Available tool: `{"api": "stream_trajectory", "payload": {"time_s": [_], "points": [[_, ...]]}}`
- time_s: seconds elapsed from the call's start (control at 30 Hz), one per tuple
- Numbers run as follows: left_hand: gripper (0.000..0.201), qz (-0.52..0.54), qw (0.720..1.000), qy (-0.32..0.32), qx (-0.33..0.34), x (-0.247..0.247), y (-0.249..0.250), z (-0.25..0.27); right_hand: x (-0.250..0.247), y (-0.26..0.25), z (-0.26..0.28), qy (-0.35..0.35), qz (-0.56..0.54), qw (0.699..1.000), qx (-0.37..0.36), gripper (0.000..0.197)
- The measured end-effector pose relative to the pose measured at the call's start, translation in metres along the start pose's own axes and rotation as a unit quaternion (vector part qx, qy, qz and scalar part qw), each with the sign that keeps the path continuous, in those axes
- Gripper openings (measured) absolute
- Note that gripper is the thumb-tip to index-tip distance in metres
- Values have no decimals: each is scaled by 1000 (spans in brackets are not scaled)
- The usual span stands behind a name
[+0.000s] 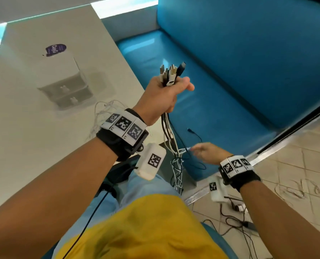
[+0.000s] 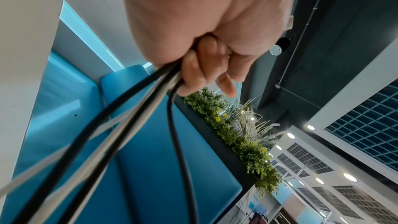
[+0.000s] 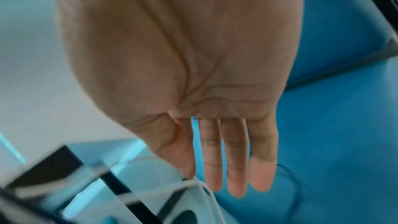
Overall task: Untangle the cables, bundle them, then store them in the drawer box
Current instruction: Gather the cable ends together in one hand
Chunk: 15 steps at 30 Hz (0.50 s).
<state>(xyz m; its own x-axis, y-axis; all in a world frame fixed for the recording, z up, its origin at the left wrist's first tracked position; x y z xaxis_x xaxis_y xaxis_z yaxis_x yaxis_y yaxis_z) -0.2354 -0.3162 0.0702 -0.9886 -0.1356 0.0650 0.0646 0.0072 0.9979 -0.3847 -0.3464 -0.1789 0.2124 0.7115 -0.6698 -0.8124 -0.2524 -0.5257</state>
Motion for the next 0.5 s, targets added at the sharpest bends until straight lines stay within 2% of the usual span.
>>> {"api": "stream_trajectory", "payload": {"time_s": [0.07,0.17,0.23,0.3,0.37,0.4,0.43,0.5], "points": [[34,30,999,-3,-13,6,-6,-2,-12,-13,-12,40,-76,996,-8,34],[44,81,996,-3,-36,11,-12,-3,-10,-29,-25,58,-98,993,-24,31],[47,116,992,0,-41,11,-11,-2,14,-24,-33,23,-66,998,-5,32],[48,132,990,2,-41,10,-8,-2,50,0,-33,-31,14,998,57,39],[47,129,991,2,-38,7,-3,-2,89,41,-22,-101,95,980,140,58],[47,123,992,2,-35,5,1,-2,105,60,-9,-138,101,968,184,62],[47,117,993,2,-32,4,4,-2,119,76,2,-171,82,958,217,59],[47,108,994,2,-32,3,7,-2,135,91,21,-220,41,946,236,39]]}}
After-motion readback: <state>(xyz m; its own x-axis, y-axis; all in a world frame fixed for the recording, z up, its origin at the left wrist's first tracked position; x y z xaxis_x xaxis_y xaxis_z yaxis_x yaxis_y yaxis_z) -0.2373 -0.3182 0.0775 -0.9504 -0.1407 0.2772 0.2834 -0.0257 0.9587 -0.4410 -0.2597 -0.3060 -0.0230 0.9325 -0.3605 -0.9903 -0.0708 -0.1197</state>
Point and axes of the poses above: each hand's wrist, its own z-axis away from the middle knuckle, its own x-axis out of the palm, y = z × x, the point moved 9 cm from there along -z, towards the middle knuckle, and after that the axes turned 9 degrees about z, right-handed, at the moved point
